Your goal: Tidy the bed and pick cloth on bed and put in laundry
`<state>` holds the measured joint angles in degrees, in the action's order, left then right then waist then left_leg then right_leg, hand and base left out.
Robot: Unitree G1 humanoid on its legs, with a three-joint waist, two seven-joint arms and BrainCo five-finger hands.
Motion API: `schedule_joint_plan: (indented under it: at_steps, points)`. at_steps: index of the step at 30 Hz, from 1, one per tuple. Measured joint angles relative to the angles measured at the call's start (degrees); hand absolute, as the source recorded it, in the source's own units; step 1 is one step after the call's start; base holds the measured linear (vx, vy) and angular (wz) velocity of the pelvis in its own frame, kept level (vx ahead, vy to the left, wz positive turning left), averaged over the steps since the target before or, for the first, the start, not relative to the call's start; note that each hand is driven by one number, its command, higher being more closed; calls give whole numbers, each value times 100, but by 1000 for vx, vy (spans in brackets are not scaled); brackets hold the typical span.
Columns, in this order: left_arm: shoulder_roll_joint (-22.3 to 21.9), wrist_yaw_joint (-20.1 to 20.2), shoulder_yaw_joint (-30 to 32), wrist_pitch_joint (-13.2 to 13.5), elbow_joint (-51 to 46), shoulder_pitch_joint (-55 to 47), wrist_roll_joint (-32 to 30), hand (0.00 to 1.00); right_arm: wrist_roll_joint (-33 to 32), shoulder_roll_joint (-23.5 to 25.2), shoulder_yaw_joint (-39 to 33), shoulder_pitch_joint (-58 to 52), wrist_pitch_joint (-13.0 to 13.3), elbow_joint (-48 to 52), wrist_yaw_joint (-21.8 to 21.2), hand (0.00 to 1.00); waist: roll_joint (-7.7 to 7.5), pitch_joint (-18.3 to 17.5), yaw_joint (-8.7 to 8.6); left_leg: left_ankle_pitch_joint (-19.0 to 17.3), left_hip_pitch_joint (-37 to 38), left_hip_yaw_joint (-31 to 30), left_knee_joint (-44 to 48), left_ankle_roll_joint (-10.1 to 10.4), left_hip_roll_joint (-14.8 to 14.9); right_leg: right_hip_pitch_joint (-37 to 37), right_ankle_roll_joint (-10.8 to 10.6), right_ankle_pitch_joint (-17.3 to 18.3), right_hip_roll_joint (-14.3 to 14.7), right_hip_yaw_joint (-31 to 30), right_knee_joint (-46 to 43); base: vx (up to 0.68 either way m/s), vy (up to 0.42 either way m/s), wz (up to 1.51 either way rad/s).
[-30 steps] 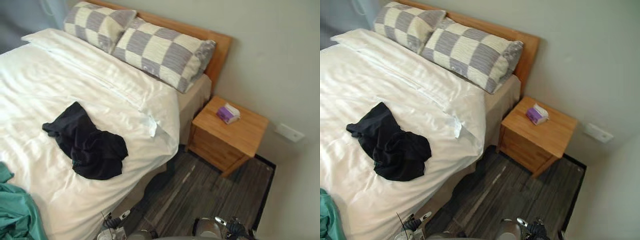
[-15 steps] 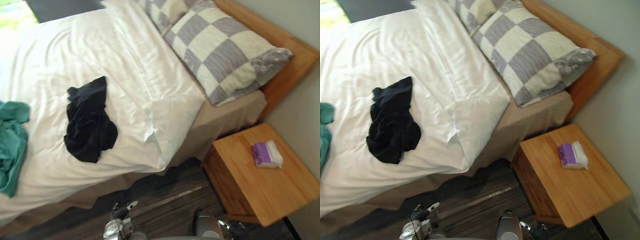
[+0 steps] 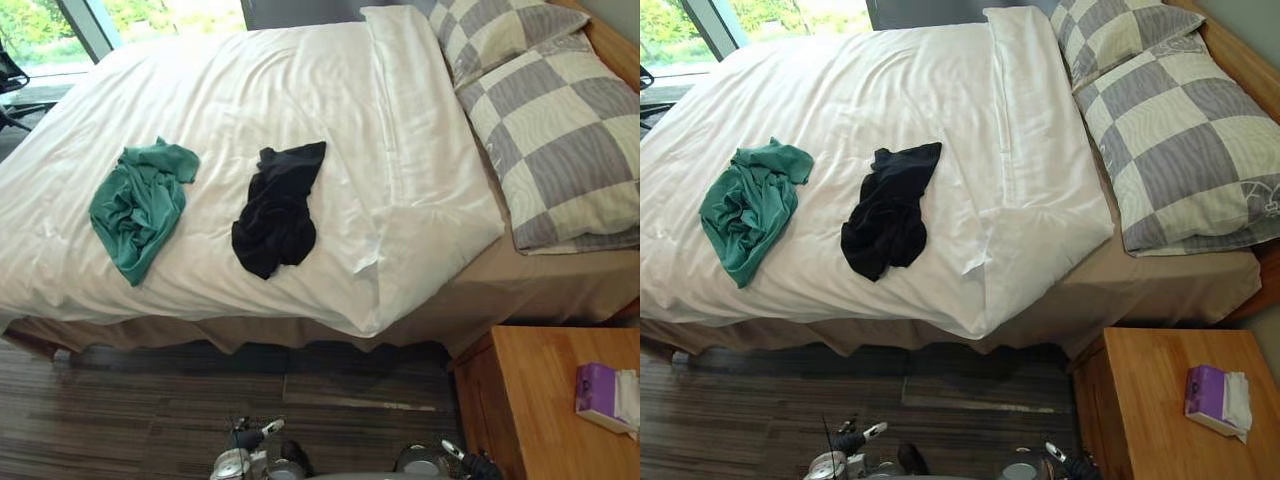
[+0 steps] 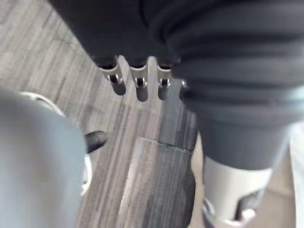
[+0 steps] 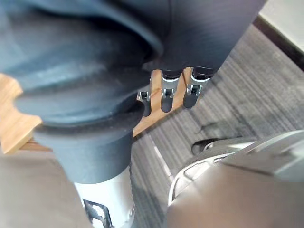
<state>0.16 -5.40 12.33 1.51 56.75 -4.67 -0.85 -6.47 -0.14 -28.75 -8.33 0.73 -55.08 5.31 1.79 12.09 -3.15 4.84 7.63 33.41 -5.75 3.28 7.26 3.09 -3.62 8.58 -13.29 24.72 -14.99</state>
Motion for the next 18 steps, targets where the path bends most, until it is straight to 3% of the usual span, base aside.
schedule_joint_plan:
  at_steps: [1, 4, 5, 6, 9, 14, 18]
  points:
    - [8, 0, 22, -1, 5, -6, 0, 0, -25, 6, -16, -3, -6, 23, -1, 0, 3, 3, -11, 3, -2, -41, -10, -4, -9, -5, 9, 7, -1, -87, -47, -102, -30, 28]
    - [-3, 2, 137, -2, 3, -74, -9, 0, -443, 137, -121, -50, -12, 871, 129, 0, 51, 71, -255, -18, -131, -358, -16, -2, 29, -291, 73, 46, 115, -1285, -628, -149, -50, 46]
    - [0, 2, 240, 0, -8, -93, -11, 0, -498, 169, -199, -101, 5, 1453, 267, 0, 41, 89, -269, 12, -192, -416, -17, 43, 55, -368, 99, 64, 246, -1918, -674, -66, -95, 30]
    - [5, 2, 423, 0, -67, -97, -33, 0, -431, 152, -346, -94, 17, 2285, 500, 0, 1, 105, -245, 58, -214, -414, -19, 113, 69, -350, 26, 146, 304, -2185, -499, -53, -102, 17]
    - [59, -6, 523, 3, -153, -136, -146, 0, -106, -27, -512, 109, 116, 3295, 834, 0, -32, 98, -241, 193, -334, -344, -20, 161, 91, -348, -226, 196, 355, -2262, -128, -58, -93, -14]
    - [154, 16, 153, 50, -217, -220, -211, 0, 876, -1140, -1324, 672, 160, 4107, 1365, 0, -9, 72, -267, 354, -439, -597, -21, 193, 286, -232, -206, 37, 531, -2063, 191, -47, -60, 10]
    - [305, 32, -4, 97, -219, -234, -215, 0, 1354, -1811, -1155, 1108, 159, 4267, 1356, 0, -39, 82, -277, 460, -581, -707, -19, 78, 236, -238, -256, -45, 515, -1951, 254, 9, 8, 16]
